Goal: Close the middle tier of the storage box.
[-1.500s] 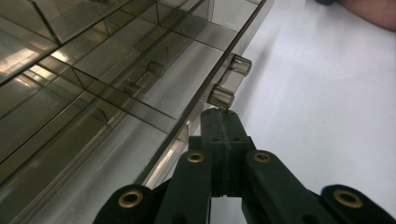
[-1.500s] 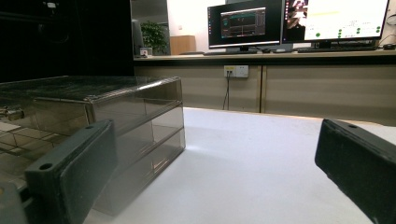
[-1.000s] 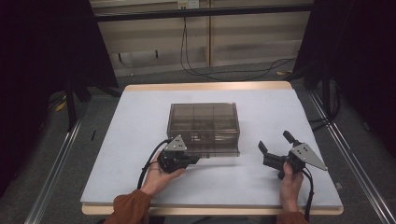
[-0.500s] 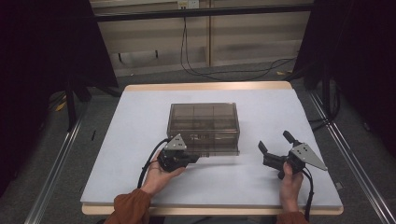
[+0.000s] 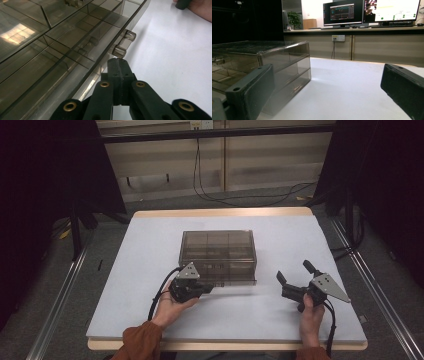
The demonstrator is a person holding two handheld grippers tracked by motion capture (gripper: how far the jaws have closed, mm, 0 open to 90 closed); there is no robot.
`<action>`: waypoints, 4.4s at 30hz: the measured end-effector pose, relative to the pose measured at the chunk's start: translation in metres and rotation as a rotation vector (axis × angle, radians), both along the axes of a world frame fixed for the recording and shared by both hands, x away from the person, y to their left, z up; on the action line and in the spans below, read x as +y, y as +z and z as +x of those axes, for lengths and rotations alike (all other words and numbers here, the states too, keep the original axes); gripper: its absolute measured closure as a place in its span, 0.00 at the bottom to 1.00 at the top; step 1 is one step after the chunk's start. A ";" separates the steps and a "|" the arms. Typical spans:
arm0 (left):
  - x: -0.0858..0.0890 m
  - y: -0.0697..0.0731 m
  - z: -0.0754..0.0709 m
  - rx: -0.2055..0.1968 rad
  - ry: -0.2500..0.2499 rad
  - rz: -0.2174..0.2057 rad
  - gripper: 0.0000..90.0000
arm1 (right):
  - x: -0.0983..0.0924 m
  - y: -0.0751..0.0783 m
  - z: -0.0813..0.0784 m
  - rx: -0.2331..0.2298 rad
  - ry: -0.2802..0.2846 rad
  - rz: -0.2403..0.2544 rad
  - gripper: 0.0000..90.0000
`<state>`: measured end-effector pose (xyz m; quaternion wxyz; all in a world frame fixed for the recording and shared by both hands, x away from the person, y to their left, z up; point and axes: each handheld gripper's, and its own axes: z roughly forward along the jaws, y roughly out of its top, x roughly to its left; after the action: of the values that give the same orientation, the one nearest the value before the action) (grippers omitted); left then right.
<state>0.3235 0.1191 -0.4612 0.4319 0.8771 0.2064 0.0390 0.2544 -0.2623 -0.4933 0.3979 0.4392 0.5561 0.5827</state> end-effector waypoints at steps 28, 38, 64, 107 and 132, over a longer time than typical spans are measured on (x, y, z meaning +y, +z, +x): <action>-0.003 -0.002 0.005 -0.002 0.024 -0.013 1.00 | 0.000 0.000 0.000 0.001 0.001 0.000 0.00; -0.004 0.000 0.008 -0.005 0.032 0.007 1.00 | 0.000 0.000 0.000 -0.001 0.000 0.001 0.00; -0.005 -0.002 0.015 0.004 0.040 -0.002 1.00 | 0.000 0.000 0.000 0.002 0.000 0.000 0.00; -0.002 -0.002 0.023 -0.002 0.080 -0.030 1.00 | 0.000 0.000 0.000 -0.001 0.003 0.002 0.00; -0.002 0.001 0.031 0.003 0.106 -0.037 1.00 | 0.001 0.000 0.000 -0.004 -0.003 -0.003 0.00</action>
<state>0.3544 0.1170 -0.4599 0.4451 0.8569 0.2537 0.0568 0.2546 -0.2615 -0.4934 0.4004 0.4384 0.5554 0.5823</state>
